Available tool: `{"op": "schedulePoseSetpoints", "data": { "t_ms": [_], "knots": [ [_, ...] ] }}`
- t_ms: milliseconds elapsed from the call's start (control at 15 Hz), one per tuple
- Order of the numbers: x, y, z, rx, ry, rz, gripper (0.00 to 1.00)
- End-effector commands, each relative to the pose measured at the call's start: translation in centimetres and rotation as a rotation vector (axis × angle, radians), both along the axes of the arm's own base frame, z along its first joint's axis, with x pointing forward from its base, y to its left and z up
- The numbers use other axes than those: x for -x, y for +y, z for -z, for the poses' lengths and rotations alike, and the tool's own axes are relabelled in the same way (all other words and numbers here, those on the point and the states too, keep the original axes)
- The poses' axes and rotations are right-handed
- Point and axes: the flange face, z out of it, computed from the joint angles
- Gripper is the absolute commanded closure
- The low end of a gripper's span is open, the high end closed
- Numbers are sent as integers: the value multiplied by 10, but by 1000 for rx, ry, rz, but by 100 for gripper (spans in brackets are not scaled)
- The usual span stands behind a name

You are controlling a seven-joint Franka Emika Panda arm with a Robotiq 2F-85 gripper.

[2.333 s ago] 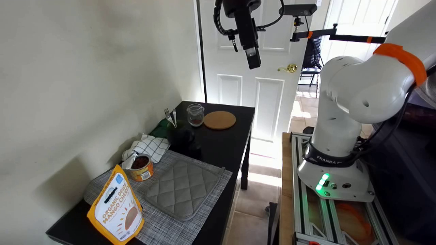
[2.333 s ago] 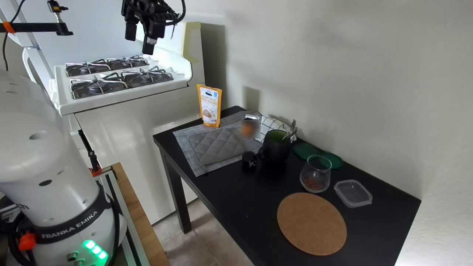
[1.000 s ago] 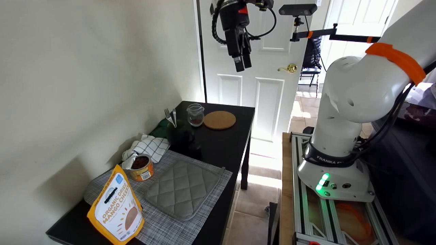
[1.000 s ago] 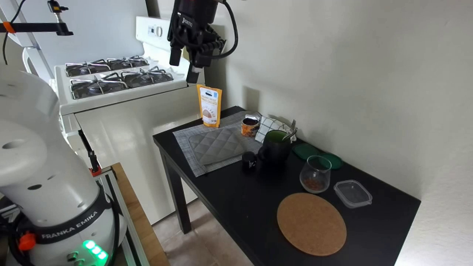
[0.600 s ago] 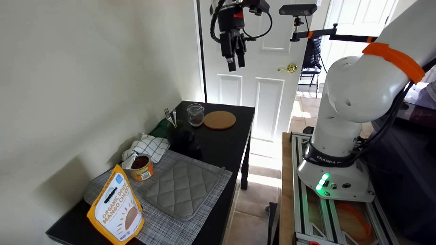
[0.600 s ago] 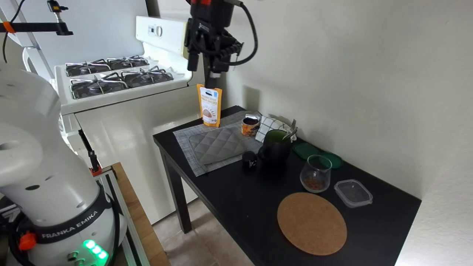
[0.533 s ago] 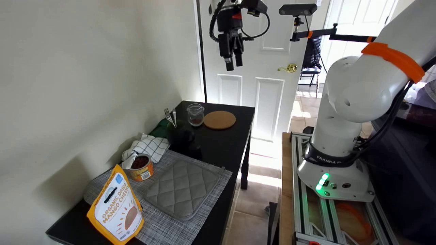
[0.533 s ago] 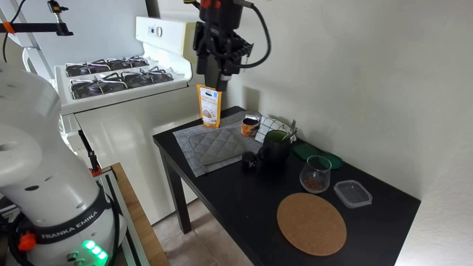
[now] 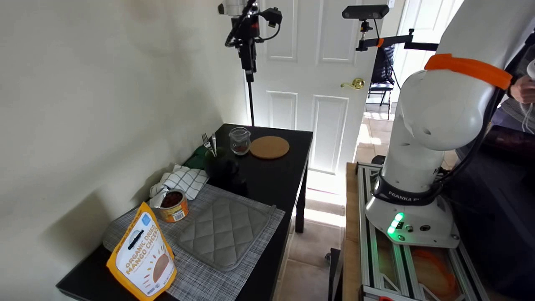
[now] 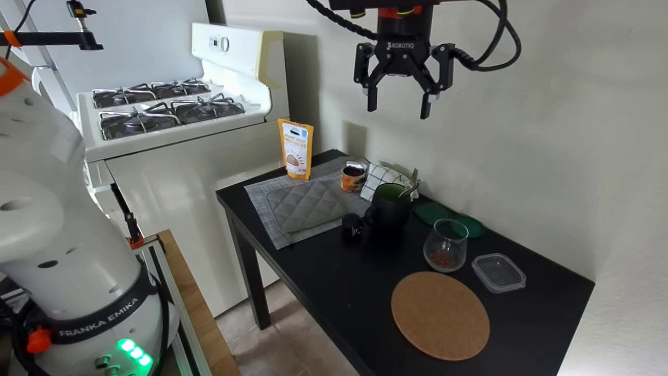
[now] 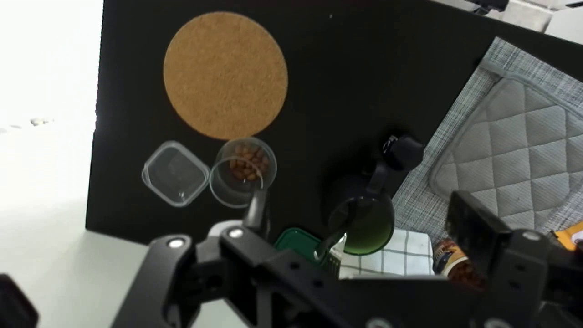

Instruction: Remove the silver spoon and fork from the mug.

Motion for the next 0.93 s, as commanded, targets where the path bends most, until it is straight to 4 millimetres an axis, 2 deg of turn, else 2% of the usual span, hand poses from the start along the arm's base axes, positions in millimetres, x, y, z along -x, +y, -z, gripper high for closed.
{"op": "schedulePoseSetpoints", "data": {
  "t_ms": [0, 133, 200, 333, 667, 800, 867],
  "knots": [
    [-59, 14, 5, 10, 1, -205, 0],
    [-81, 18, 19, 3, 38, -318, 0],
    [-57, 18, 7, 18, 13, -232, 0],
    [-67, 20, 16, 20, 30, -245, 0],
    [-64, 17, 9, 34, -7, -239, 0],
    [-81, 36, 19, 78, -64, -377, 0],
    [-92, 44, 32, 81, -98, -426, 0]
  ]
}}
